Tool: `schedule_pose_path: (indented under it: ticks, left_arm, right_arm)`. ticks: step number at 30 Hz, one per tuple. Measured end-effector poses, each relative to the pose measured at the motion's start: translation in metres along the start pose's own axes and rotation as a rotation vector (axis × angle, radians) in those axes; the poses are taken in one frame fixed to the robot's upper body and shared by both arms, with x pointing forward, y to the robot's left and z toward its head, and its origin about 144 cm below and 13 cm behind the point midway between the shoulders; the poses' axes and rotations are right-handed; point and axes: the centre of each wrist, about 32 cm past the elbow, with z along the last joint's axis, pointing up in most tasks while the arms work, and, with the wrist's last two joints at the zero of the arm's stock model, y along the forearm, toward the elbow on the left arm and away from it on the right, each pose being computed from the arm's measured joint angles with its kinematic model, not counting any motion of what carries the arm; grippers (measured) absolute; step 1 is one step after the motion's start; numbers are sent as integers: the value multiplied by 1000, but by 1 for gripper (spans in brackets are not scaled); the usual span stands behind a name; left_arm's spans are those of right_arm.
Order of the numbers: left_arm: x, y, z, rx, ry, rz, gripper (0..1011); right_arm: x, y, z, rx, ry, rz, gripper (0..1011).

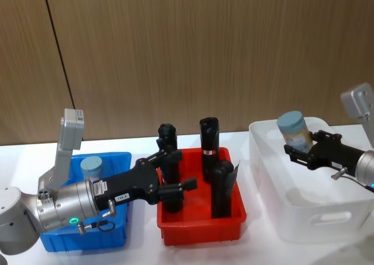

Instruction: Pick the cotton swabs from the blue box and place them into the white box.

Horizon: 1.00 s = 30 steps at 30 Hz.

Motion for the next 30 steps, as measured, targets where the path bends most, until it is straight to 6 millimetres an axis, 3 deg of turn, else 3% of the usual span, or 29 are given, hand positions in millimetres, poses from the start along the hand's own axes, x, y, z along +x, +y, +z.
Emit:
schedule_pose_path:
  ticks: [7,18,30]
  left_arm:
    - [0,0,0,0,0,0,1004]
    - [0,0,0,0,0,0,1004]
    - [0,0,0,0,0,0,1004]
  right_arm:
    - [4,6,-7,-28,-2,-20,683]
    - [5,9,-11,-41,-10,-33,997]
    - [1,7,-6,-22,-27,-32,1001]
